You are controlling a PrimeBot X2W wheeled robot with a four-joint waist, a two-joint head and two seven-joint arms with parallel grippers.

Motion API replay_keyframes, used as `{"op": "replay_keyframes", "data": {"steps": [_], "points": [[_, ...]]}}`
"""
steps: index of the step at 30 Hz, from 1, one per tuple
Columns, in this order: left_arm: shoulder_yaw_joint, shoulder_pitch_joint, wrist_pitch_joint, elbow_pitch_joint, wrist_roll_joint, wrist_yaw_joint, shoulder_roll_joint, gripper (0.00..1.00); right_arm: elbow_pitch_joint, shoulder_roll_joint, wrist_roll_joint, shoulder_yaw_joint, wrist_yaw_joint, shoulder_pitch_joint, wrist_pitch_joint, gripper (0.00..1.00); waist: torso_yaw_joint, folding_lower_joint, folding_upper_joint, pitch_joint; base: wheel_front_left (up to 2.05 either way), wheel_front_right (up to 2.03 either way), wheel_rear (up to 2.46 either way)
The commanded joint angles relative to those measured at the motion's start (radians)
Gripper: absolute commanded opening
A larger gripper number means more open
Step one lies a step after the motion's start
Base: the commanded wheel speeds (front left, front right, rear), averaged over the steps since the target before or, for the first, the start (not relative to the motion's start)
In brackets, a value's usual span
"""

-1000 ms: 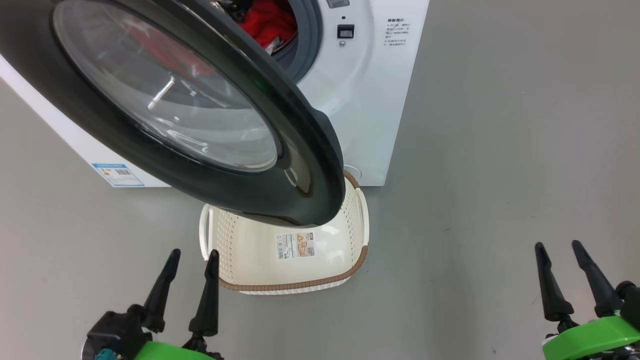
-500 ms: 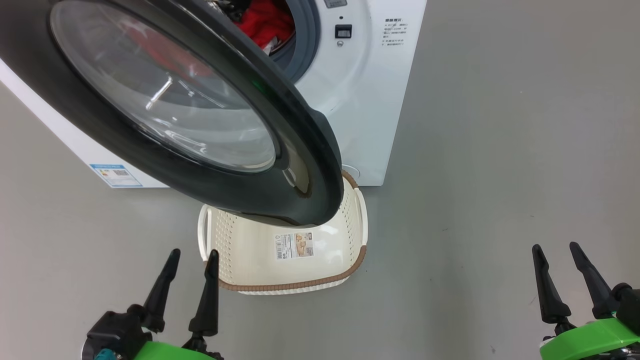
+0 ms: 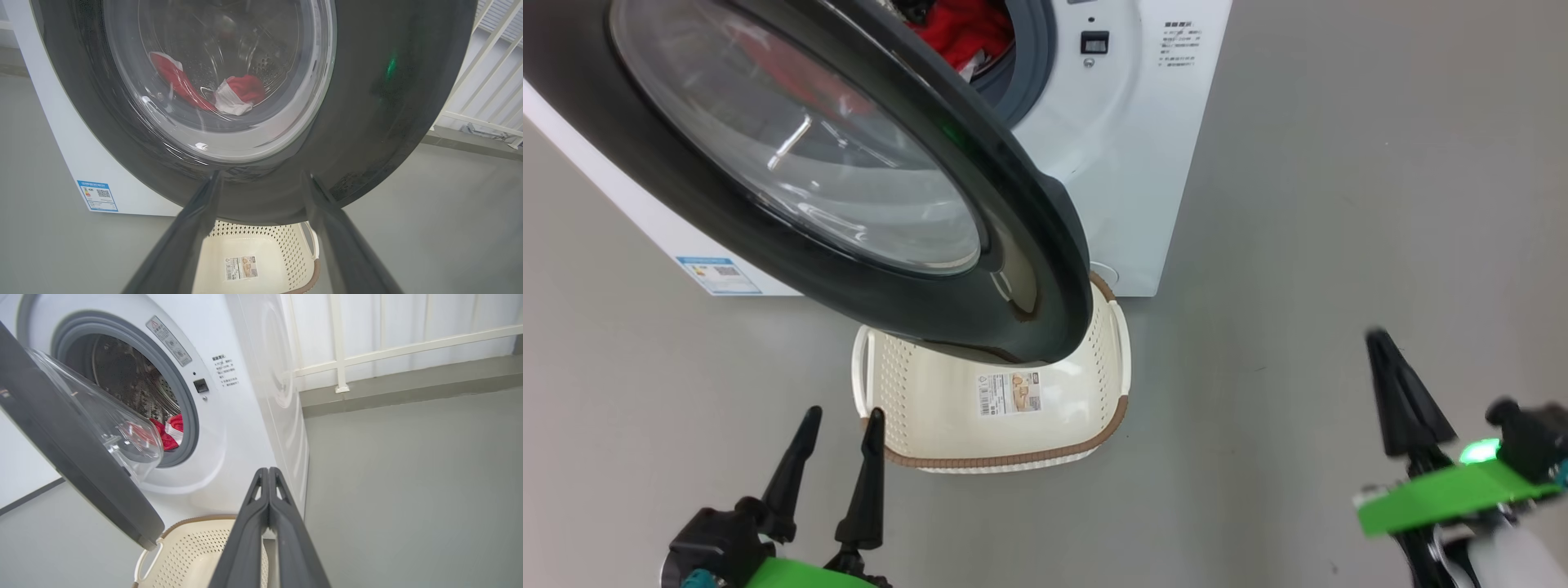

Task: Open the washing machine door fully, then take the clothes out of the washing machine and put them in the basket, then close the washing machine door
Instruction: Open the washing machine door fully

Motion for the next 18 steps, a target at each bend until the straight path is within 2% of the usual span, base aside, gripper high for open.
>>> {"op": "replay_keyframes", "data": {"steps": [1,8,18], "points": [[0.026,-0.005,-0.009,-0.023,-0.004,-0.001,0.01,1.0,-0.025,-0.014,0.042,0.038,0.005,-0.047,-0.008,0.0,0.004,0.0,0.0,0.003,0.0,0.0,0.0],[0.004,-0.02,-0.009,-0.022,-0.015,0.002,0.01,1.0,-0.016,-0.048,0.243,0.188,0.005,-0.225,-0.008,0.0,0.036,0.0,0.0,0.017,0.0,0.0,0.0],[-0.032,-0.019,-0.009,-0.022,-0.035,0.004,0.01,1.0,0.008,-0.16,0.538,0.417,0.005,-0.399,-0.008,0.0,0.1,0.0,0.0,0.033,0.0,0.0,0.0]]}}
